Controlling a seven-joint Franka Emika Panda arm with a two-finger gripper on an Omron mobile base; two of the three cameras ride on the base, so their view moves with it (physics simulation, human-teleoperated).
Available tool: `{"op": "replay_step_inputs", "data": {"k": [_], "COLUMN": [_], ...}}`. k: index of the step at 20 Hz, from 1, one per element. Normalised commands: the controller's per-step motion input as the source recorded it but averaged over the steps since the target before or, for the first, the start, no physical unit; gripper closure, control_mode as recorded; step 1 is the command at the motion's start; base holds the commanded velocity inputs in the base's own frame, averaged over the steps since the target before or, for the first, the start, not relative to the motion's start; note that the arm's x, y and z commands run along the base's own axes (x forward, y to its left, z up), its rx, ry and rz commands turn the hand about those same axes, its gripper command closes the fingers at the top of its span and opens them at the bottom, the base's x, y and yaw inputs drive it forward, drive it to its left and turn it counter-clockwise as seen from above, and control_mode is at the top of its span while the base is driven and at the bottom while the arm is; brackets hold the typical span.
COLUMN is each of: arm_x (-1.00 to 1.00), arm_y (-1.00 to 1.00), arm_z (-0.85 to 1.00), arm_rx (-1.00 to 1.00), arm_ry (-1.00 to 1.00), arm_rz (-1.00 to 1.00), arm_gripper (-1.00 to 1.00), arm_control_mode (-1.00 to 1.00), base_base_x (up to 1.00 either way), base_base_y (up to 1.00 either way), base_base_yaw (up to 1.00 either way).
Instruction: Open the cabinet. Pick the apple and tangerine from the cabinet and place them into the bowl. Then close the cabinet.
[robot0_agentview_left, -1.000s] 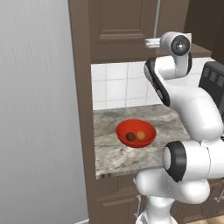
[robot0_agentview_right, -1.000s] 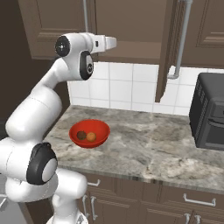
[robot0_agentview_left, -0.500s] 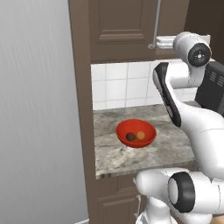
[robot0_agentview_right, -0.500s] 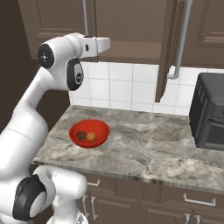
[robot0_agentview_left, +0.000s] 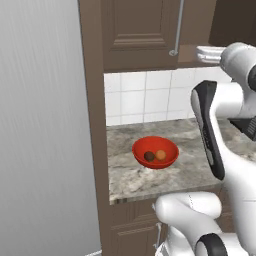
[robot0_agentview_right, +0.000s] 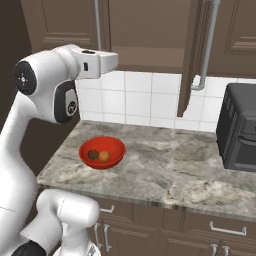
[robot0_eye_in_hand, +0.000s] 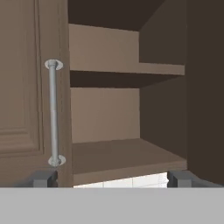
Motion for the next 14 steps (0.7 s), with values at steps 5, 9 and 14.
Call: {"op": "replay_step_inputs", "data": {"k": [5, 9, 14], "arm_x": [-1.0, -1.0, -1.0], "arm_y": [-0.07, -0.15, -0.19], "arm_z": [0.0, 0.0, 0.0], "arm_rx": [0.06, 0.08, 0.1], "arm_ry": [0.13, 0.17, 0.16], "arm_rz": [0.0, 0.02, 0.01], "arm_gripper": [-1.0, -1.0, -1.0], "arm_control_mode": [-1.0, -1.0, -1.0], "base_base_x": [0.0, 0.0, 0.0], "base_base_y": [0.0, 0.0, 0.0], "base_base_yaw": [0.0, 0.0, 0.0]}}
